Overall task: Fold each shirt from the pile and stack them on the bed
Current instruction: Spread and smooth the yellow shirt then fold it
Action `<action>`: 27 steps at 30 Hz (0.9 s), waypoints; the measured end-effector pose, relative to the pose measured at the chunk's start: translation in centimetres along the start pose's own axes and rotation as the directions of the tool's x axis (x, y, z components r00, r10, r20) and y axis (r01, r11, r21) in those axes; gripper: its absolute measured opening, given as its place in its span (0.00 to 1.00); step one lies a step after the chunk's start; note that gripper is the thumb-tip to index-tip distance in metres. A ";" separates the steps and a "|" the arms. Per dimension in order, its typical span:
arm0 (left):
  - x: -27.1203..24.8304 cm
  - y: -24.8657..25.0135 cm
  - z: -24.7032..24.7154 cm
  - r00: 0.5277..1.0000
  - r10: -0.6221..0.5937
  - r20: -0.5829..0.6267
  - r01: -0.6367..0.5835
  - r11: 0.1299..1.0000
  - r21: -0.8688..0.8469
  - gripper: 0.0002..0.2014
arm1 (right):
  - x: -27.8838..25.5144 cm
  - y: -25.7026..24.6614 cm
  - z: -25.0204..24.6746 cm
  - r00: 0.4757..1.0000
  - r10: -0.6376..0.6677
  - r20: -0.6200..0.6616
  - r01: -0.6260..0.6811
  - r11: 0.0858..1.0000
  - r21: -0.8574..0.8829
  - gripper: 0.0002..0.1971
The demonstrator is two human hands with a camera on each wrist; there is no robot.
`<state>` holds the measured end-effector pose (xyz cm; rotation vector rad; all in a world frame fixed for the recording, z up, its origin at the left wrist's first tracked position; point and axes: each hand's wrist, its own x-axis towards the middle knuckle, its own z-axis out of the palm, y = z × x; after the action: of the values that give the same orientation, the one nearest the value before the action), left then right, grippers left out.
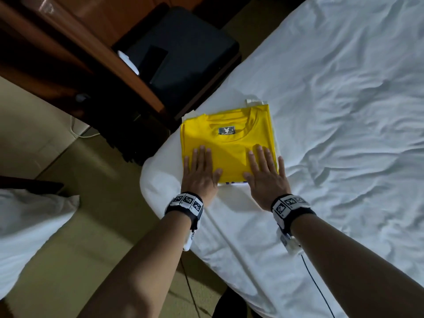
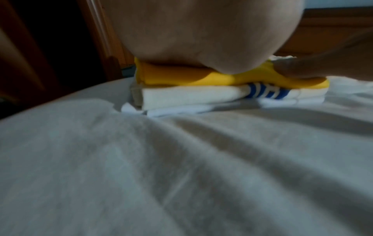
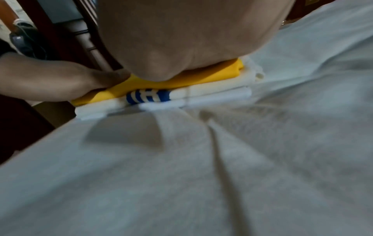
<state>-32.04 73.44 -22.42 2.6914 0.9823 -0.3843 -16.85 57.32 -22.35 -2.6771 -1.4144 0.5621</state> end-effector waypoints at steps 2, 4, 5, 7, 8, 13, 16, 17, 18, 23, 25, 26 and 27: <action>-0.5 0.9 -1.3 0.994 -0.060 0.092 0.059 0.998 0.005 0.37 | -1.2 0.0 -1.2 0.998 0.035 0.052 -0.037 0.999 0.033 0.33; -1.7 2.2 -3.2 0.991 -0.056 0.124 0.055 0.998 0.014 0.35 | -3.0 -0.1 -2.9 0.996 0.079 0.051 -0.084 0.992 0.099 0.33; -2.4 3.2 -4.4 0.991 -0.025 0.128 0.022 0.999 0.027 0.34 | -4.2 0.0 -4.0 0.993 0.111 0.045 -0.116 0.986 0.121 0.32; -3.8 5.8 -6.5 0.987 0.063 0.146 -0.070 0.997 0.044 0.31 | -6.6 0.6 -6.4 0.983 0.180 0.038 -0.183 0.971 0.152 0.30; -4.4 7.3 -7.6 0.983 0.107 0.150 -0.115 0.992 0.044 0.30 | -7.9 1.1 -7.7 0.977 0.211 0.027 -0.213 0.964 0.158 0.29; -6.6 16.3 -14.2 0.940 0.336 0.063 -0.329 0.939 -0.101 0.23 | -15.8 4.3 -15.5 0.922 0.375 -0.098 -0.349 0.913 0.211 0.22; -8.5 23.2 -18.1 0.866 0.499 0.029 -0.493 0.863 -0.116 0.19 | -21.5 7.0 -20.2 0.856 0.492 -0.157 -0.441 0.855 0.274 0.19; -9.3 25.7 -19.2 0.830 0.557 0.039 -0.549 0.827 -0.121 0.19 | -23.5 8.0 -21.5 0.828 0.536 -0.165 -0.477 0.827 0.296 0.18; -10.2 28.2 -20.2 0.789 0.612 0.050 -0.603 0.788 -0.126 0.19 | -25.6 9.0 -22.7 0.797 0.579 -0.173 -0.512 0.799 0.316 0.17; -15.2 40.9 -22.5 0.600 0.796 0.082 -0.787 0.606 -0.117 0.16 | -36.0 15.2 -26.0 0.639 0.748 -0.177 -0.650 0.649 0.395 0.16; -17.4 46.2 -22.5 0.515 0.852 0.097 -0.849 0.522 -0.079 0.15 | -40.3 18.2 -26.6 0.569 0.797 -0.201 -0.686 0.595 0.419 0.16; -18.5 48.9 -22.3 0.476 0.873 0.103 -0.873 0.484 -0.067 0.15 | -42.3 19.9 -26.6 0.537 0.816 -0.213 -0.698 0.572 0.431 0.16; -19.6 51.6 -22.1 0.436 0.894 0.107 -0.894 0.443 -0.059 0.15 | -44.5 21.6 -26.6 0.506 0.834 -0.220 -0.709 0.547 0.445 0.16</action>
<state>-9.14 30.64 11.98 2.6736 -0.5883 -0.2899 -13.45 11.89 10.51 -2.7920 0.0956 0.1658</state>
